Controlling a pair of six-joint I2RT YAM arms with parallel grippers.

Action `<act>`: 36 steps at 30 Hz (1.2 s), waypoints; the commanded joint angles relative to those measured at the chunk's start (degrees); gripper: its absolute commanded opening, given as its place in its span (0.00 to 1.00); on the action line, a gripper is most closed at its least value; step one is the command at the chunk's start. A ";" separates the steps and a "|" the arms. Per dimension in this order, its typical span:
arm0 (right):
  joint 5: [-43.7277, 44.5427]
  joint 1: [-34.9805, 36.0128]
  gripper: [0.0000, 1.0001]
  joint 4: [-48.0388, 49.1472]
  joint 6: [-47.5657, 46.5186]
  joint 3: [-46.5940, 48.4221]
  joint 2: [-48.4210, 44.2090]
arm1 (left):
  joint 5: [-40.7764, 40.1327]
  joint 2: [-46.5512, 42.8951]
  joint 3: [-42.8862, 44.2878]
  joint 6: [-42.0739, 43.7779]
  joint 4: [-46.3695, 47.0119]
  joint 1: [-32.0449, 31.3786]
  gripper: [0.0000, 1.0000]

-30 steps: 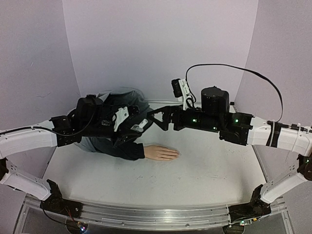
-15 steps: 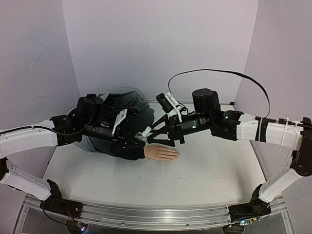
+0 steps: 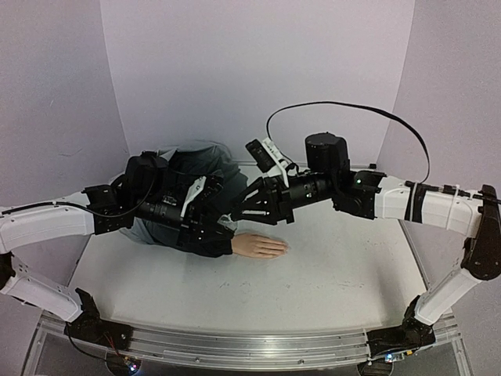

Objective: Paint the nails

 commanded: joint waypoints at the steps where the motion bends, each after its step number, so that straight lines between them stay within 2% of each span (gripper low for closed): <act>1: -3.31 0.02 0.30 3.58 1.28 2.84 1.13 | 0.87 0.03 3.30 -0.60 3.28 -0.02 0.00; 8: -0.44 0.29 0.09 6.25 3.09 1.26 1.42 | -4.42 -0.90 3.32 -1.03 3.36 -0.01 0.00; 10: 2.00 0.69 0.00 7.72 4.43 0.51 1.66 | -6.01 -1.14 3.35 -1.24 3.41 0.06 0.00; 12: 5.10 1.39 0.00 8.56 6.00 0.31 2.36 | -9.50 -1.46 3.26 -1.93 3.72 0.07 0.00; 15: 14.54 3.54 0.00 8.87 8.78 0.56 3.91 | -20.70 -1.97 2.93 -3.88 4.93 0.07 0.00; 18: 30.89 6.59 0.00 10.09 15.64 0.70 6.41 | -33.86 -2.64 1.74 -3.74 5.65 0.16 0.00; 21: 49.20 10.24 0.00 7.53 30.47 4.34 9.95 | -42.74 -2.79 1.25 -2.93 7.37 0.16 0.00; 22: 54.44 11.59 0.00 4.03 36.93 6.77 11.98 | -44.35 -2.79 1.17 -2.43 7.52 0.16 0.00; 24: 60.35 15.38 0.00 -0.06 41.87 11.79 15.03 | -46.94 -2.92 1.03 -2.02 7.86 0.16 0.00; 27: 66.74 18.93 0.00 -2.46 41.89 16.42 16.70 | -47.77 -3.09 0.60 -1.05 8.28 0.16 0.00; 30: 68.69 18.85 0.00 -1.25 42.34 14.24 14.05 | -47.39 -3.15 0.40 -0.40 8.29 0.16 0.00; 32: 66.98 18.42 0.00 1.79 39.47 12.30 11.48 | -45.81 -3.32 0.30 0.16 8.21 0.16 0.00; 33: 66.57 18.16 0.04 3.00 37.85 11.28 10.04 | -45.11 -3.36 0.22 0.16 8.20 0.16 0.00; 35: 67.37 17.61 0.31 3.45 34.10 9.87 6.98 | -43.53 -3.52 -0.03 0.08 8.15 0.14 0.00; 36: 68.18 17.35 0.41 3.38 32.04 8.84 5.17 | -42.49 -3.50 -0.08 0.20 8.19 0.11 0.00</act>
